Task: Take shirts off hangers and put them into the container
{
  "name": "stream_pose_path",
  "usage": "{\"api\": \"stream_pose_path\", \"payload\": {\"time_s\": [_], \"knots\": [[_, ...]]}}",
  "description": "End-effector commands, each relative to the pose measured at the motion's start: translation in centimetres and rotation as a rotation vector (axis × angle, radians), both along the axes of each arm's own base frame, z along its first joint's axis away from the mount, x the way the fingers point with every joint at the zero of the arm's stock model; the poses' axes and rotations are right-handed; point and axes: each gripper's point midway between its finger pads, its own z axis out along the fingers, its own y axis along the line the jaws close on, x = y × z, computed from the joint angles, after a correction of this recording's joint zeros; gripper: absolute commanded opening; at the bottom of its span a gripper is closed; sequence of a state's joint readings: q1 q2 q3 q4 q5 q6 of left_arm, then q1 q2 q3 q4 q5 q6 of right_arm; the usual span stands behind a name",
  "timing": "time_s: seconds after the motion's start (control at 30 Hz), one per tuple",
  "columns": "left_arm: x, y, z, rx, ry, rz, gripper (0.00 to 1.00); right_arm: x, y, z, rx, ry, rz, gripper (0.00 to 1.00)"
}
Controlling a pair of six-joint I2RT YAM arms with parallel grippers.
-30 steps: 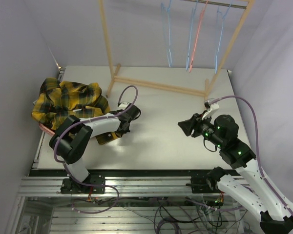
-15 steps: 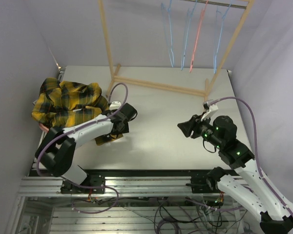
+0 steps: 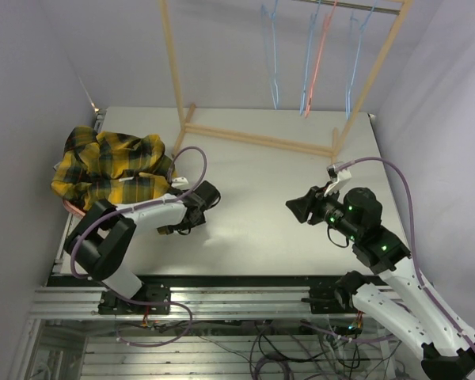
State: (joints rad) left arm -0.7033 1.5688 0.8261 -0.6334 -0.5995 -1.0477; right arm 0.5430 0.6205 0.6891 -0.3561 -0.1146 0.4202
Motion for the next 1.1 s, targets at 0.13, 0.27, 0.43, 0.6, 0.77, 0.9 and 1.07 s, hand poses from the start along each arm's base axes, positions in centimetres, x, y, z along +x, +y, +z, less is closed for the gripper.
{"api": "stream_pose_path", "payload": {"time_s": [0.13,0.27,0.43,0.6,0.77,0.9,1.07], "knots": [[1.5,-0.5,-0.4,0.014,-0.047,0.020,0.86,0.2,0.1,0.2,0.012,-0.014,0.003,0.43],[1.6,-0.8,1.2,0.011,-0.072,0.019,0.85,0.4,0.4,0.0,0.008,-0.009,0.010,0.43],[2.0,-1.3,4.3,-0.058,-0.193,0.047,0.85,0.8,0.9,-0.2,0.008,-0.009,0.024,0.43],[2.9,-1.9,4.9,-0.130,-0.285,0.072,0.84,1.1,1.5,-0.4,0.013,-0.004,0.044,0.43],[3.8,-1.3,3.9,-0.060,-0.322,0.104,0.84,1.1,1.7,-0.1,0.016,-0.012,0.053,0.43],[4.4,-0.8,2.9,0.004,-0.329,0.127,0.85,1.1,1.8,-0.1,0.014,-0.013,0.064,0.43],[4.7,-0.3,2.5,0.051,-0.338,0.147,0.85,0.9,1.8,-0.3,0.011,-0.010,0.071,0.43]]}}
